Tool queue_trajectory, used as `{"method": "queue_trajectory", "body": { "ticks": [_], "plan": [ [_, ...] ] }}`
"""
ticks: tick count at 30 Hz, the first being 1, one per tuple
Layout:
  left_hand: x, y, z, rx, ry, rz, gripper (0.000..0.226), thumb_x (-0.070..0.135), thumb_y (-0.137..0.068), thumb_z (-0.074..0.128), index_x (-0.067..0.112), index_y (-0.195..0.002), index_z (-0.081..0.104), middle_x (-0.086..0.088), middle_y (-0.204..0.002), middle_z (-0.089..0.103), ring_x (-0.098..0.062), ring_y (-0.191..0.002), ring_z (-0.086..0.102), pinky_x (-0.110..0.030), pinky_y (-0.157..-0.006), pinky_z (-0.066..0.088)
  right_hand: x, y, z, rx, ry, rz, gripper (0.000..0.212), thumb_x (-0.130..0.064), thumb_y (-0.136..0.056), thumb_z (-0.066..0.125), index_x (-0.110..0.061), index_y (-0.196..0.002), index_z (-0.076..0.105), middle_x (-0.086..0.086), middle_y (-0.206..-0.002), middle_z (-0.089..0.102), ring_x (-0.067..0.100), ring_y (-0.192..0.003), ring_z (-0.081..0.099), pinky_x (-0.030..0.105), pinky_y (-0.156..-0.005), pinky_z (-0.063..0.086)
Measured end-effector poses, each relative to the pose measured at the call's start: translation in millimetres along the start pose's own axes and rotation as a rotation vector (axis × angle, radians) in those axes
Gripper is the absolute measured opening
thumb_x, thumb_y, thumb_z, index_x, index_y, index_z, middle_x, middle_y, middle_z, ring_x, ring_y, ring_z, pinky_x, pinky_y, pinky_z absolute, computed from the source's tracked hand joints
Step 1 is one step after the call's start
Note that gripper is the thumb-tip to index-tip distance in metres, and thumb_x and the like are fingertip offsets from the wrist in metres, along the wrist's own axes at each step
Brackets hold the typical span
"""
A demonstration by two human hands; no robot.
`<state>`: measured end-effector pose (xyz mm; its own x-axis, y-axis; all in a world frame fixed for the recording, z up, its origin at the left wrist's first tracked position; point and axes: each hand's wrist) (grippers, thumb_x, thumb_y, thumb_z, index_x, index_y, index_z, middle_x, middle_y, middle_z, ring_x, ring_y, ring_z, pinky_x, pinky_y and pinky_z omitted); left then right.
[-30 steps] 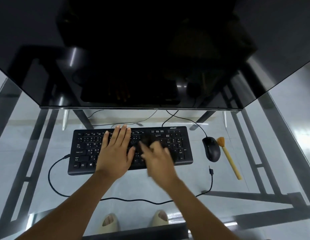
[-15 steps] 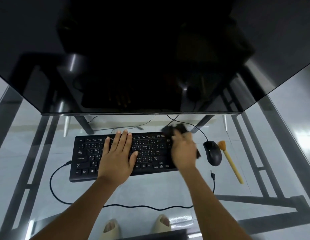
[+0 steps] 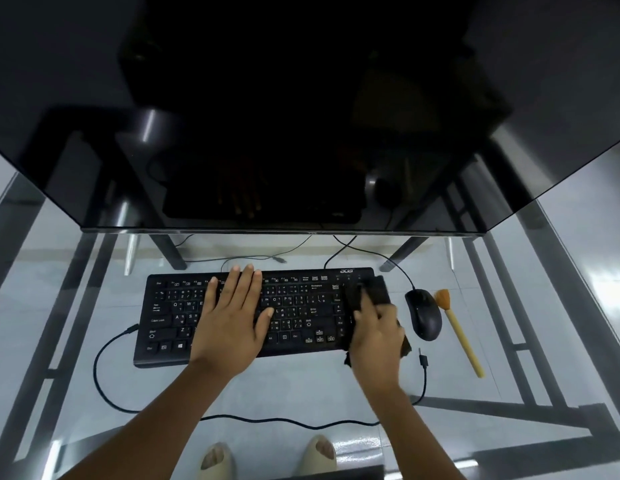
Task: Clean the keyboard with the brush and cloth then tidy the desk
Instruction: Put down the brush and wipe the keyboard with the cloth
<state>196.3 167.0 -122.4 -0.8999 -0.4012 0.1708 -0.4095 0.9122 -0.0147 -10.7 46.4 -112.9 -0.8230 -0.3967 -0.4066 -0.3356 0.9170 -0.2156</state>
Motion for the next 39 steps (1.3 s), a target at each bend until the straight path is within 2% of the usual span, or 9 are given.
{"method": "queue_trajectory", "body": {
  "ticks": [5, 9, 11, 17, 23, 27, 32, 37, 39],
  "plan": [
    [2.9, -1.4, -1.6, -0.011, 0.012, 0.004, 0.065, 0.05, -0.1, 0.017, 0.012, -0.152, 0.023, -0.004, -0.16, 0.019, -0.021, -0.149, 0.006, -0.05, -0.119, 0.01, -9.6, 12.8, 5.9, -0.145, 0.098, -0.473, 0.052, -0.012, -0.078, 0.069, -0.024, -0.127, 0.061, 0.006, -0.091, 0.054, 0.024, -0.063, 0.05, 0.032, -0.058, 0.044],
    [0.7, -2.1, -1.0, -0.007, 0.002, 0.0, 0.064, 0.05, -0.1, 0.016, 0.012, -0.152, 0.022, -0.004, -0.16, 0.02, -0.021, -0.149, 0.007, -0.05, -0.118, 0.009, 20.0, -36.4, -2.6, -0.021, -0.005, 0.092, 0.034, -0.013, -0.094, 0.045, -0.011, -0.126, 0.059, 0.018, -0.095, 0.051, 0.035, -0.06, 0.058, 0.044, -0.06, 0.055],
    [-0.2, -1.1, -1.4, -0.017, 0.002, -0.006, 0.064, 0.049, -0.1, 0.015, 0.012, -0.152, 0.021, -0.004, -0.16, 0.02, -0.022, -0.149, 0.007, -0.05, -0.118, 0.01, 10.8, -45.8, 3.2, -0.026, -0.035, 0.177, 0.03, -0.012, -0.096, 0.047, -0.005, -0.124, 0.057, 0.02, -0.097, 0.048, 0.035, -0.06, 0.056, 0.046, -0.063, 0.055],
    [-1.2, -1.6, -0.3, -0.014, 0.009, -0.053, 0.064, 0.049, -0.1, 0.016, 0.013, -0.153, 0.019, -0.004, -0.16, 0.018, -0.022, -0.149, 0.006, -0.051, -0.119, 0.011, 4.4, -63.0, 2.0, -0.074, -0.043, -0.006, 0.037, -0.01, -0.097, 0.047, -0.009, -0.134, 0.051, 0.013, -0.095, 0.04, 0.027, -0.06, 0.05, 0.034, -0.063, 0.054],
    [-2.1, -1.1, -0.3, -0.013, 0.008, -0.039, 0.064, 0.049, -0.1, 0.017, 0.013, -0.153, 0.02, -0.004, -0.16, 0.019, -0.022, -0.149, 0.006, -0.051, -0.119, 0.012, 27.7, 4.8, -23.9, -0.118, -0.039, -0.078, 0.05, 0.008, -0.084, 0.062, -0.008, -0.131, 0.057, 0.008, -0.091, 0.04, 0.016, -0.053, 0.046, 0.025, -0.052, 0.052],
    [-2.7, -1.6, 0.4, -0.01, 0.01, -0.03, 0.064, 0.049, -0.1, 0.016, 0.013, -0.153, 0.021, -0.004, -0.16, 0.02, -0.022, -0.149, 0.007, -0.05, -0.119, 0.009, 16.4, -31.3, -9.6, -0.096, 0.016, -0.116, 0.044, 0.002, -0.087, 0.059, -0.01, -0.13, 0.058, 0.016, -0.089, 0.046, 0.026, -0.052, 0.048, 0.033, -0.051, 0.054],
    [-2.8, -2.2, 0.3, -0.018, -0.002, -0.029, 0.065, 0.049, -0.1, 0.015, 0.013, -0.153, 0.019, -0.004, -0.16, 0.018, -0.023, -0.149, 0.007, -0.051, -0.119, 0.009, -25.3, -79.5, 9.7, -0.144, 0.077, -0.066, 0.039, -0.009, -0.09, 0.049, -0.019, -0.125, 0.061, 0.017, -0.098, 0.049, 0.036, -0.07, 0.056, 0.044, -0.074, 0.053],
    [-1.1, -1.6, -0.4, -0.016, 0.008, -0.034, 0.065, 0.048, -0.099, 0.016, 0.011, -0.152, 0.023, -0.005, -0.16, 0.02, -0.023, -0.149, 0.009, -0.05, -0.119, 0.01, -89.6, -15.8, 18.5, -0.324, -0.063, -0.437, 0.038, -0.024, -0.093, 0.043, -0.026, -0.129, 0.057, 0.007, -0.095, 0.05, 0.029, -0.073, 0.054, 0.035, -0.07, 0.049],
    [-0.6, -2.3, -1.1, -0.026, 0.026, -0.032, 0.064, 0.049, -0.1, 0.017, 0.012, -0.152, 0.021, -0.005, -0.16, 0.02, -0.022, -0.149, 0.009, -0.05, -0.119, 0.01, -78.2, -20.5, 14.0, -0.3, -0.097, -0.422, 0.042, -0.03, -0.092, 0.035, -0.031, -0.127, 0.06, 0.002, -0.093, 0.048, 0.02, -0.071, 0.055, 0.03, -0.073, 0.049]
  ]
}}
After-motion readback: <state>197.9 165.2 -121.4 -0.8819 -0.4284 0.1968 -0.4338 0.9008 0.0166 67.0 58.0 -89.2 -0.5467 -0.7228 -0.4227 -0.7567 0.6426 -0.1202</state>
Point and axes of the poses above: each hand's wrist, its own y-axis away from the middle knuckle, its own z-axis out of the palm, x = y × z
